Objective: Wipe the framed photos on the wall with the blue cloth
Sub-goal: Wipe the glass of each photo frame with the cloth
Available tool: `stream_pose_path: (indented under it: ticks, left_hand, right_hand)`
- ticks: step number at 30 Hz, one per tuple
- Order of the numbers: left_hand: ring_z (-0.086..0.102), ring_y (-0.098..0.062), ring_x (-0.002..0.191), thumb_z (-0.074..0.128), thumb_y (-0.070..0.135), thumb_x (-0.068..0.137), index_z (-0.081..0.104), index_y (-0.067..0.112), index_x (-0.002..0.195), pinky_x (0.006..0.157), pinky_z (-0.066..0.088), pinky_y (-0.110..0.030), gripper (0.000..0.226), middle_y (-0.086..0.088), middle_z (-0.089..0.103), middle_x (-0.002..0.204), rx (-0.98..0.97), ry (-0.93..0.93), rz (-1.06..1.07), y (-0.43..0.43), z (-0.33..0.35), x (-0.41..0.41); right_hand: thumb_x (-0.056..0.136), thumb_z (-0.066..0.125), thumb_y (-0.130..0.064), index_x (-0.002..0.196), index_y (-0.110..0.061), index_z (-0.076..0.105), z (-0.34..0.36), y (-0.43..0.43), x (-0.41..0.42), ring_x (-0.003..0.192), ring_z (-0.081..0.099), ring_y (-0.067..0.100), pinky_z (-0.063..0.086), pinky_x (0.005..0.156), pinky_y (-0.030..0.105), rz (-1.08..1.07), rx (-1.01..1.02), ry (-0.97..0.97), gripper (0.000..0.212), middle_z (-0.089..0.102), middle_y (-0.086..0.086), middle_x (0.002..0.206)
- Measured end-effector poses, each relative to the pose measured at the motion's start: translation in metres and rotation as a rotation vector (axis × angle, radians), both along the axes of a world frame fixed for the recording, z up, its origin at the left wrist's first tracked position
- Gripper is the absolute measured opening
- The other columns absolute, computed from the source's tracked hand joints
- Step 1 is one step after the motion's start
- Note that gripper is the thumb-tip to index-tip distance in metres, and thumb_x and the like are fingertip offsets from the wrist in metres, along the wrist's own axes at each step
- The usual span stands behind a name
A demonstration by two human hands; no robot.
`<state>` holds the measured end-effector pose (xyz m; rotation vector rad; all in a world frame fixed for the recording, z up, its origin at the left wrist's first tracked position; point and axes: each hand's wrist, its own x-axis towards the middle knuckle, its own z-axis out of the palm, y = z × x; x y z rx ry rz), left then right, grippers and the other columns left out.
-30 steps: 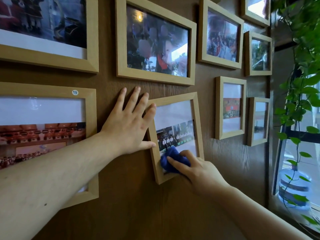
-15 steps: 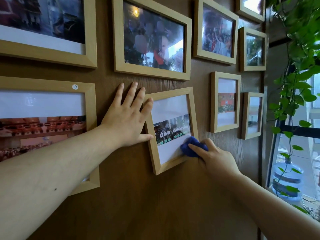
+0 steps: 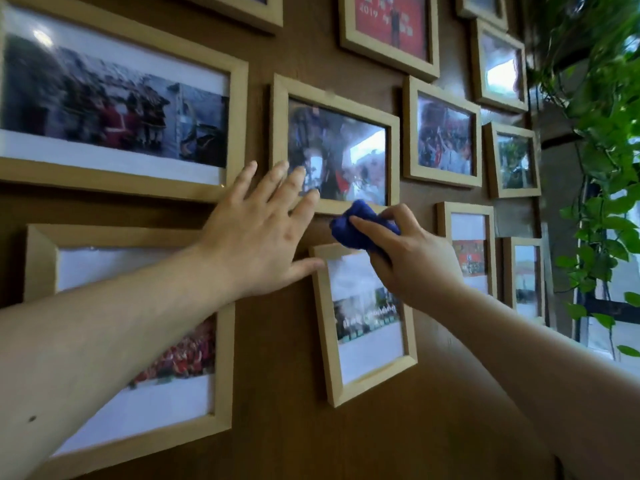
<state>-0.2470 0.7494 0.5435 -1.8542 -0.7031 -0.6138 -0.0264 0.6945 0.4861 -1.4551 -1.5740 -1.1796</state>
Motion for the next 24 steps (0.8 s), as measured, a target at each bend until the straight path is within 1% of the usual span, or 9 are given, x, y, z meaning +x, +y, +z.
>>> stream_pose_path:
  ticks: [3,6,8,13,16,18,19,22,24]
  left_hand:
    - [0.003,-0.032,0.149,0.021,0.074,0.083,0.005,0.011,0.151,0.120,0.009,-0.054,0.094,-0.016,0.009,0.162,0.038,-0.060,0.037,0.002,0.035,-0.011]
    - [0.005,-0.033,0.149,0.024,0.076,0.082,0.006,0.010,0.151,0.120,0.010,-0.054,0.097,-0.015,0.012,0.162,0.029,-0.122,0.094,0.011,0.061,-0.017]
    - [0.003,-0.032,0.149,0.024,0.076,0.082,0.007,0.009,0.151,0.120,0.008,-0.055,0.098,-0.014,0.011,0.162,0.033,-0.115,0.137,0.016,0.070,-0.016]
    - [-0.001,-0.032,0.149,0.029,0.072,0.085,0.024,0.012,0.148,0.117,0.001,-0.062,0.088,-0.012,0.016,0.161,0.090,-0.062,0.149,0.025,0.071,-0.008]
    - [-0.003,-0.030,0.149,0.021,0.072,0.084,0.023,0.011,0.149,0.117,0.000,-0.062,0.089,-0.011,0.014,0.162,0.068,-0.043,0.180,0.029,0.070,-0.003]
    - [-0.004,-0.029,0.149,0.014,0.076,0.079,0.019,0.011,0.151,0.117,0.000,-0.062,0.097,-0.010,0.009,0.163,0.066,-0.056,0.176,0.033,0.070,-0.002]
    - [-0.004,-0.028,0.149,0.015,0.078,0.080,0.016,0.011,0.151,0.117,0.000,-0.062,0.098,-0.009,0.006,0.164,0.071,-0.057,0.168,0.034,0.071,-0.002]
    - [-0.008,-0.027,0.149,0.021,0.081,0.080,0.010,0.014,0.153,0.117,0.000,-0.062,0.100,-0.007,0.000,0.164,0.068,-0.048,0.138,0.037,0.072,-0.003]
    - [-0.009,-0.026,0.149,0.019,0.081,0.080,0.007,0.014,0.152,0.116,-0.001,-0.063,0.099,-0.006,0.000,0.164,0.064,-0.039,0.132,0.040,0.073,-0.003]
  right_hand:
    - [0.092,0.050,-0.033,0.138,-0.033,0.038,0.042,0.007,-0.011,0.074,0.046,0.013,0.037,0.056,0.026,0.015,0.059,0.034,0.047,0.044,0.007,0.127]
    - [0.092,0.046,-0.036,0.139,-0.036,0.036,0.076,0.018,-0.027,0.083,0.050,0.016,0.037,0.060,0.026,0.085,0.112,0.119,0.048,0.042,0.006,0.128]
    - [0.092,0.044,-0.037,0.139,-0.035,0.036,0.092,0.027,-0.039,0.087,0.052,0.019,0.040,0.061,0.027,0.131,0.137,0.154,0.047,0.041,0.006,0.126]
    - [0.092,0.046,-0.030,0.140,-0.035,0.031,0.105,0.052,-0.066,0.089,0.049,0.017,0.047,0.067,0.032,0.216,0.139,0.251,0.050,0.038,0.004,0.128]
    - [0.093,0.045,-0.032,0.142,-0.036,0.028,0.096,0.064,-0.069,0.089,0.051,0.020,0.044,0.066,0.031,0.168,0.108,0.251,0.052,0.036,0.004,0.131]
    - [0.094,0.045,-0.033,0.144,-0.035,0.025,0.094,0.068,-0.062,0.094,0.053,0.025,0.047,0.066,0.034,0.120,0.099,0.237,0.054,0.035,0.004,0.132]
    - [0.094,0.045,-0.034,0.144,-0.036,0.023,0.095,0.070,-0.056,0.095,0.053,0.025,0.048,0.065,0.035,0.094,0.098,0.214,0.055,0.035,0.004,0.132]
    - [0.093,0.044,-0.037,0.145,-0.038,0.017,0.097,0.071,-0.031,0.084,0.044,0.017,0.037,0.058,0.028,-0.005,0.101,0.136,0.058,0.034,0.004,0.132]
    - [0.093,0.044,-0.039,0.144,-0.041,0.017,0.094,0.071,-0.007,0.080,0.040,0.014,0.031,0.054,0.025,-0.063,0.113,0.179,0.058,0.035,0.003,0.130]
